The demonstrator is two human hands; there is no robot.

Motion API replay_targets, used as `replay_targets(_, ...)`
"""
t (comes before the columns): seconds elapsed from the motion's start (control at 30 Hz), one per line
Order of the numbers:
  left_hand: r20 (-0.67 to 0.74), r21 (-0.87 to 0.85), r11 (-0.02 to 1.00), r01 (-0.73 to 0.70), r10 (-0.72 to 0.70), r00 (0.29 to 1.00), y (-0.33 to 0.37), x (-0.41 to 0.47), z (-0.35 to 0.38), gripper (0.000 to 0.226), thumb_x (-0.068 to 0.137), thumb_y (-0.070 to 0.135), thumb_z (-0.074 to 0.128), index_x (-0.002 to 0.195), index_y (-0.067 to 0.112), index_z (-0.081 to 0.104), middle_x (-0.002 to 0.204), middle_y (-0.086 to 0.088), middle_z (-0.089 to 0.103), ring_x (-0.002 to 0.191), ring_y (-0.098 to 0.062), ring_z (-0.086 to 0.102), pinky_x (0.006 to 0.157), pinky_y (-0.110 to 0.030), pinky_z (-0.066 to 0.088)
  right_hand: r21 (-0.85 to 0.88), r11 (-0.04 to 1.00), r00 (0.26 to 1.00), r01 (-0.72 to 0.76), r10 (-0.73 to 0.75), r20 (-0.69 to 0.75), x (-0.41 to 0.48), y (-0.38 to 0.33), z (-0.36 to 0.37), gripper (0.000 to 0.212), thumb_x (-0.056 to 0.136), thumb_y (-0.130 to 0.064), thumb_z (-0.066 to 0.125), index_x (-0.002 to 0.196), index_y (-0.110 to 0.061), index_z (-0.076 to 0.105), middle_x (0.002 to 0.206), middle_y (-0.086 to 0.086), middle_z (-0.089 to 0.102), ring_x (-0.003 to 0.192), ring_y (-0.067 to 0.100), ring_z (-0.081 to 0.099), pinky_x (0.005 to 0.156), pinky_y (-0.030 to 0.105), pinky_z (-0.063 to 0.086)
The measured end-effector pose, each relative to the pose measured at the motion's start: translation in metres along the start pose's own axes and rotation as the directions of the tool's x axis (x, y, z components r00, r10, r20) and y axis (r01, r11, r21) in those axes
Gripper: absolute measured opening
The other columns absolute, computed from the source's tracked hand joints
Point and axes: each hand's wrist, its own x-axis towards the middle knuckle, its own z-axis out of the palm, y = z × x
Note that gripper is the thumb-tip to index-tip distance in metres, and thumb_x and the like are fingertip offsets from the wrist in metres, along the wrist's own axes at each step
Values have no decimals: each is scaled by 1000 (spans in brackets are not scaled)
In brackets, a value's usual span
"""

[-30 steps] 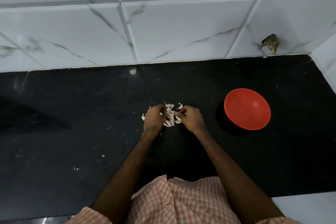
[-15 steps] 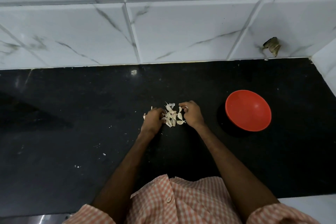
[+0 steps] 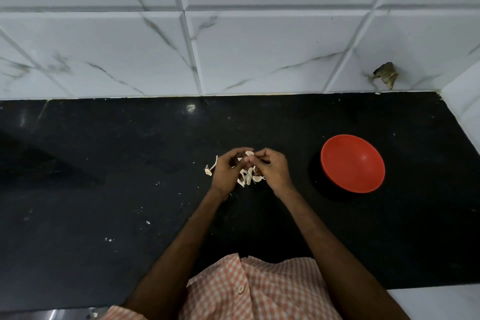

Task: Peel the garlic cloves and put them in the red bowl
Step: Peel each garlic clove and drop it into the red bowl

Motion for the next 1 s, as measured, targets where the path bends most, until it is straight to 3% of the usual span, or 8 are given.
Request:
replay_targets(0.17, -60, -37, 998, -43, 41, 997, -1, -4, -3, 20, 91, 15, 72, 110, 21, 76, 108, -3, 74, 99, -39, 66, 87, -47, 57, 53, 998, 998, -30, 27, 48, -1, -1, 4, 21, 96, -17, 68, 94, 4, 72, 77, 13, 71, 67, 14, 67, 58, 24, 54)
replay_targets(0.33, -31, -119, 993, -11, 7, 999, 6, -8, -8, 12, 95, 10, 67, 107, 11, 71, 102, -14, 74, 87, -24, 69, 72, -36, 56, 36, 998, 996, -41, 38, 86, -3, -3, 5, 25, 97, -26, 68, 95, -2, 74, 83, 11, 74, 71, 16, 70, 63, 27, 57)
replay_targets(0.43, -53, -171, 985, 12, -22, 998, 8, -9, -10, 12, 96, 8, 66, 107, 3, 67, 102, -18, 74, 87, -24, 71, 66, -34, 57, -90, 996, 999, 0, 4, 42, -2, -3, 4, 21, 95, -29, 71, 103, -10, 74, 93, 3, 76, 86, 12, 73, 72, 30, 60)
replay_targets(0.5, -82, -158, 987, 5, -18, 996, 8, -9, -12, 13, 95, 11, 68, 105, 2, 66, 96, -18, 74, 81, -23, 71, 63, -36, 57, -172, 983, 998, 57, -58, -1, -2, -5, 1, 14, 94, -25, 71, 105, -15, 72, 97, -5, 74, 91, 5, 71, 75, 25, 60)
replay_targets(0.63, -95, -56, 998, -41, 36, 995, 8, -10, -13, 11, 94, 13, 70, 101, 5, 67, 94, -12, 74, 82, -22, 71, 62, -35, 58, -179, 981, 996, 74, -81, -32, -1, -11, -2, 9, 98, -13, 65, 101, -9, 73, 90, 1, 74, 83, 13, 73, 65, 29, 62)
replay_targets(0.77, -69, -9, 996, -85, 85, 994, 10, -12, -10, 5, 95, 7, 68, 99, 7, 67, 92, -2, 73, 83, -15, 70, 60, -28, 56, -139, 989, 999, 48, -47, 12, -2, -17, -1, 11, 97, -8, 64, 97, -4, 74, 82, 7, 74, 78, 22, 74, 65, 35, 63)
replay_targets(1.0, -78, 28, 994, -108, 110, 991, 8, -10, -11, 6, 96, 8, 66, 97, 14, 67, 92, 1, 72, 85, -21, 69, 63, -33, 57, -159, 986, 997, 54, -45, 57, -3, -22, -3, 9, 95, -5, 66, 96, -3, 74, 78, 9, 74, 67, 16, 72, 62, 28, 60)
